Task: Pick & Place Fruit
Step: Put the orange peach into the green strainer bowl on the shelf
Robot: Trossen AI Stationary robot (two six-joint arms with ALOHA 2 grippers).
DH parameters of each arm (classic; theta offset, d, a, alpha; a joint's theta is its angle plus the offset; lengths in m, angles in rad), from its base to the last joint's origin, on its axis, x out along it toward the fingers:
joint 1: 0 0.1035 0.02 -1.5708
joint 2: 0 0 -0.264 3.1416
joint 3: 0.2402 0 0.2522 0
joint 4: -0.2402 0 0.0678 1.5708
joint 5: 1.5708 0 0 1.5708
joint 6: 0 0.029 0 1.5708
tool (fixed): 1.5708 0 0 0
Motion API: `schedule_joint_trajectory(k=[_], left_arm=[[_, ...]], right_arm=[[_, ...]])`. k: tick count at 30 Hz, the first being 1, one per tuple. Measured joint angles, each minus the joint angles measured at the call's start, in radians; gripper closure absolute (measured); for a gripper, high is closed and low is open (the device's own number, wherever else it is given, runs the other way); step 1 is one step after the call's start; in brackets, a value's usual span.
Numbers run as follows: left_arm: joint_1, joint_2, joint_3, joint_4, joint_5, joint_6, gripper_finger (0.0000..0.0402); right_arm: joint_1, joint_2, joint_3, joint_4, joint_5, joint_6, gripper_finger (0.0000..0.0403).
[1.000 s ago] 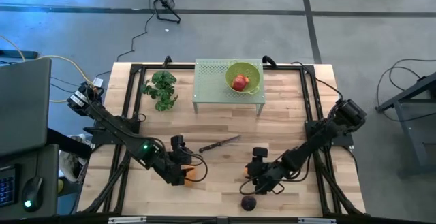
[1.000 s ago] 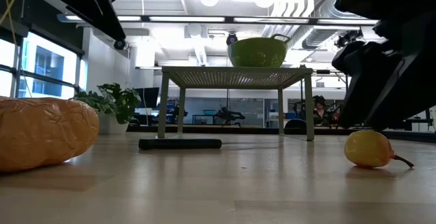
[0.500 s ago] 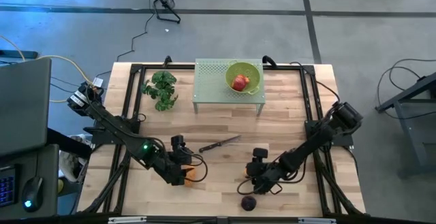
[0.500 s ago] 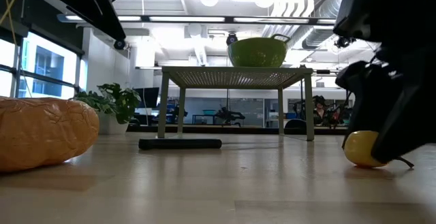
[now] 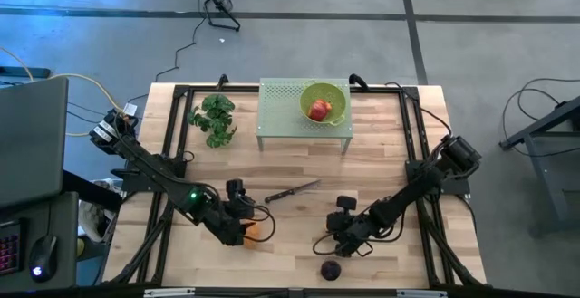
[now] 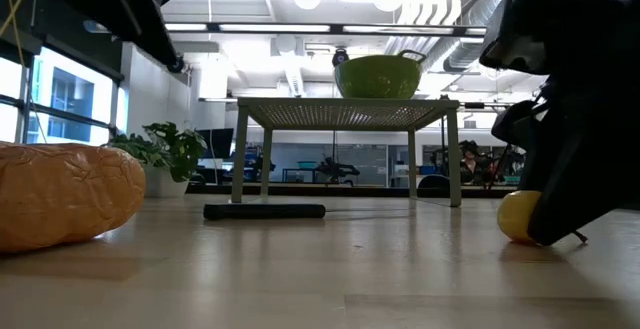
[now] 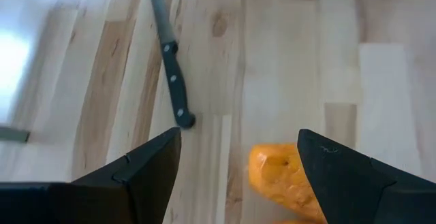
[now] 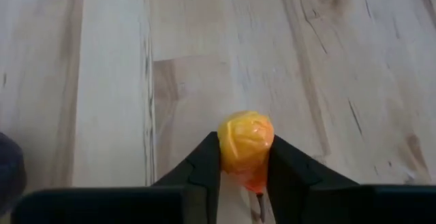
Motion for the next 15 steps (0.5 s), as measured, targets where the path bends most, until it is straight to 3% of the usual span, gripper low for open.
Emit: schedule_joint_trajectory(k=[15], left_arm=[[0.009,-0.028,0.000,-0.218,-0.049,-0.049,0.0112]], right_arm=[[-0.097,-0.186,0.000,-0.001,-0.001,-0.026,0.0324]])
